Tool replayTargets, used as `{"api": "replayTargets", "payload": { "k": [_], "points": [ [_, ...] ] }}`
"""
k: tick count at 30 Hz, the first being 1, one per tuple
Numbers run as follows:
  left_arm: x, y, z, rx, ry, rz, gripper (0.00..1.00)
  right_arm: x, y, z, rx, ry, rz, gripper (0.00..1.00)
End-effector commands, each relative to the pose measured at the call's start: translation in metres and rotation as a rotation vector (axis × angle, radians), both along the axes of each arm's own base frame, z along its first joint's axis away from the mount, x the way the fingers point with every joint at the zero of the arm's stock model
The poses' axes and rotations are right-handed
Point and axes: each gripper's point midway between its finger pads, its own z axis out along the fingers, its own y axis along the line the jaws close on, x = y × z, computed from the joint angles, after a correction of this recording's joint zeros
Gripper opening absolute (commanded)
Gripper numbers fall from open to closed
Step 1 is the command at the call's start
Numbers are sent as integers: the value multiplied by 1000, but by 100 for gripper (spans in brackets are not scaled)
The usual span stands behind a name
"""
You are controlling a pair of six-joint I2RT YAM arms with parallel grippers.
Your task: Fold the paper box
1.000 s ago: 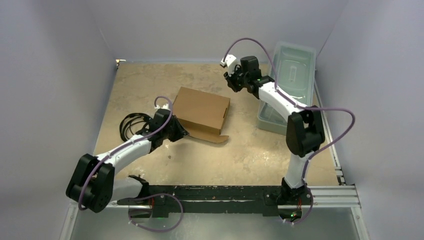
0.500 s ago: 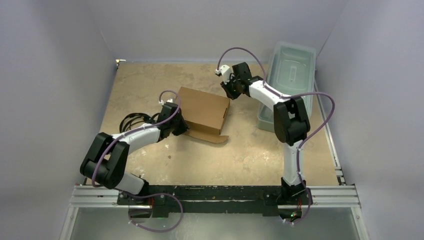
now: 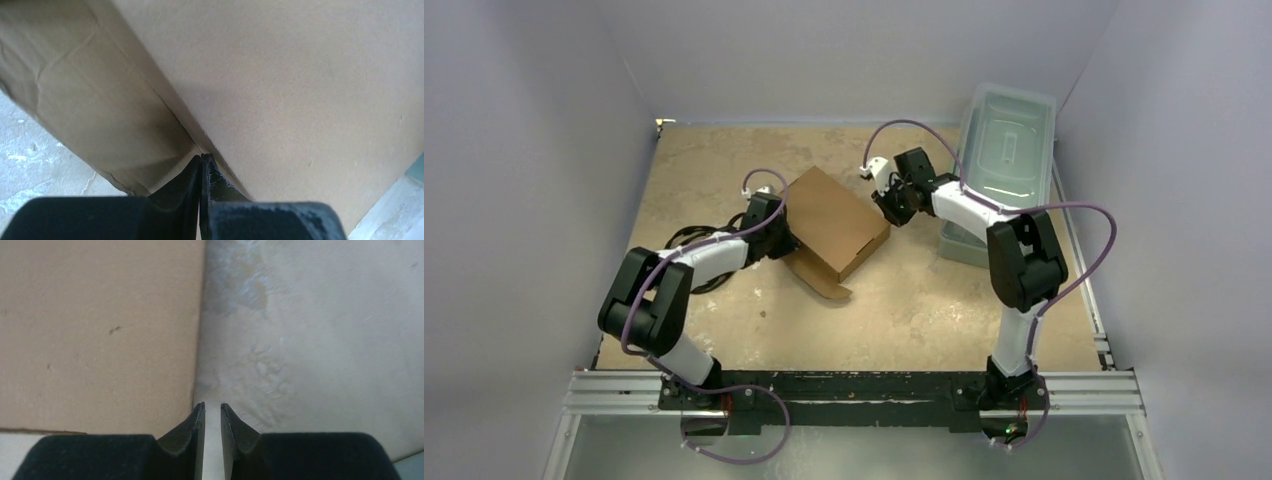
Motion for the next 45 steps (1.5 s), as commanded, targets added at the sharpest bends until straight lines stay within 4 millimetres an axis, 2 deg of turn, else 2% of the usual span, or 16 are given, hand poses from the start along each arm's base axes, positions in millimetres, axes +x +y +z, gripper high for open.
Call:
{"api": "replayTargets", "payload": {
  "k": [1, 3, 6, 9, 10, 14, 17, 19, 22, 30, 34, 36, 38, 40, 41, 45],
  "points": [
    [21, -5, 15, 12, -51, -42, 0, -29, 8, 14, 34, -4, 40, 20],
    [23, -3, 16, 41, -49, -53, 0, -34, 3, 18, 23, -16, 24, 20],
    [24, 10, 21, 110, -49, -45, 0, -32, -3, 43, 27, -76, -3, 22],
    [18, 24, 43, 165, -88, -30, 0, -33, -11, 75, 29, -157, -11, 26],
    [15, 28, 60, 171, -122, -27, 0, -36, -11, 86, 39, -178, 0, 27],
    [-10, 34, 99, 164, -211, -91, 1, -61, -2, 118, 90, -206, 151, 36],
    [-37, 13, 116, 53, -290, -235, 17, -94, 15, 135, 162, -185, 378, 45],
    [-56, -5, 125, -37, -335, -341, 28, -120, 25, 138, 223, -156, 518, 53],
    [-78, -27, 131, -86, -374, -459, 33, -145, 35, 134, 302, -125, 651, 64],
    [-131, -71, 121, 197, -431, -731, 49, -146, 31, 109, 282, -75, 661, 64],
    [-143, -92, 108, 199, -568, -836, 60, -147, 23, 110, 294, -75, 660, 65],
    [-136, -93, 110, 206, -623, -797, 62, -146, 20, 110, 305, -75, 654, 65],
    [-126, -81, 110, 247, -637, -708, 65, -145, 18, 111, 315, -76, 649, 65],
    [-111, -61, 113, 282, -622, -536, 76, -144, 16, 111, 318, -75, 643, 65],
    [-108, -54, 113, 271, -606, -467, 73, -144, 17, 111, 323, -73, 640, 65],
    [-102, -51, 104, 95, -517, -361, 30, -142, 17, 109, 323, -70, 626, 65]
  ]
}}
